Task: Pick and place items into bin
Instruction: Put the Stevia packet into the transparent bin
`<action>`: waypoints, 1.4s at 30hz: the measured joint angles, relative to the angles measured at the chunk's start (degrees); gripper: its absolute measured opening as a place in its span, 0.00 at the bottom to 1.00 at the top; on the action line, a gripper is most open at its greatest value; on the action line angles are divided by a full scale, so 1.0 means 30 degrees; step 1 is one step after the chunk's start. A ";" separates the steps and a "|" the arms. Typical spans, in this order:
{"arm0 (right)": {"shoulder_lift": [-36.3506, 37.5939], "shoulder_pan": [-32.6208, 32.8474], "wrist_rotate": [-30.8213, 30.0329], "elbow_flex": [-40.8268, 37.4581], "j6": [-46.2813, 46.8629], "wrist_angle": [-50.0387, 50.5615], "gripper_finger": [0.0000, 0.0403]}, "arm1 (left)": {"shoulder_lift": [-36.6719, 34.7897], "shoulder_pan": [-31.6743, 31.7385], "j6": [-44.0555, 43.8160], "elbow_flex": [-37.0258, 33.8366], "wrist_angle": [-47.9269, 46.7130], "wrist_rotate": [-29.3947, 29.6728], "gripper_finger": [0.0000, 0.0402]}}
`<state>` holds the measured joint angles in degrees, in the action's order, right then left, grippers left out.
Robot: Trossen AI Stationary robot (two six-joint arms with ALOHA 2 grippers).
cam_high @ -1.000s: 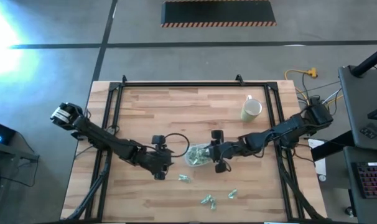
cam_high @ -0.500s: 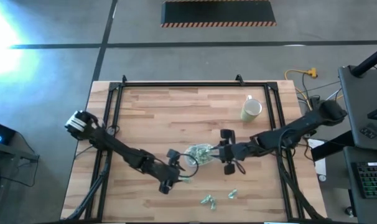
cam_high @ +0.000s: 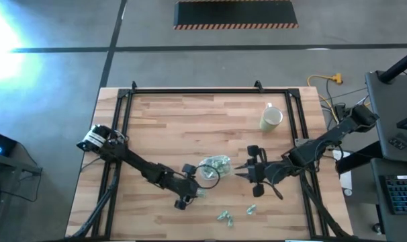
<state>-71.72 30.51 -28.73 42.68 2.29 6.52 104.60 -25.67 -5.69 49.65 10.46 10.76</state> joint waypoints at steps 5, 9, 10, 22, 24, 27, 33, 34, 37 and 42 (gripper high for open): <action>-0.0058 0.0208 -0.0015 -0.0015 0.0118 0.0204 0.18 | -0.0036 0.0318 -0.0495 -0.0080 -0.0117 -0.1041 0.37; -0.0138 0.0208 -0.0007 -0.0015 0.0124 0.0311 0.17 | -0.0047 0.0321 -0.0413 -0.0084 -0.0188 -0.1477 0.19; -0.0138 0.0208 -0.0007 -0.0015 0.0191 0.0391 0.17 | -0.0058 0.0317 -0.0345 -0.0084 -0.0238 -0.1554 0.14; -0.0131 0.0208 0.0003 -0.0015 0.1428 0.2421 0.16 | -0.1334 0.0184 -0.0379 -0.0151 -0.3375 -0.0581 0.01; -0.0131 0.0201 0.0005 -0.0015 0.1873 0.2943 0.16 | -0.1895 0.0114 -0.0541 -0.0153 -0.4335 0.0428 0.00; -0.0131 0.0201 0.0007 -0.0022 0.2639 0.3716 0.16 | -0.2706 0.0058 -0.0925 -0.0146 -0.5395 0.2800 0.00; -0.0131 0.0201 0.0028 -0.0029 0.3503 0.4312 0.16 | -0.3639 0.0303 0.1095 -0.0146 -0.4338 0.5788 0.00; -0.0131 0.0201 0.0042 -0.0034 0.3599 0.4373 0.16 | -0.3681 0.0374 0.1560 -0.0146 -0.4037 0.6115 0.00; -0.0131 0.0201 0.0080 -0.0044 0.3614 0.4354 0.16 | -0.3709 0.0698 0.2842 -0.0138 -0.2637 0.6481 0.00; -0.0131 0.0201 0.0087 -0.0051 0.3618 0.4336 0.15 | -0.3438 0.1827 0.3719 -0.0135 -0.1161 0.6394 0.00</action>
<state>-72.12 31.11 -28.47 42.52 13.15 19.53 94.28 -20.19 5.46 49.24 6.97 29.95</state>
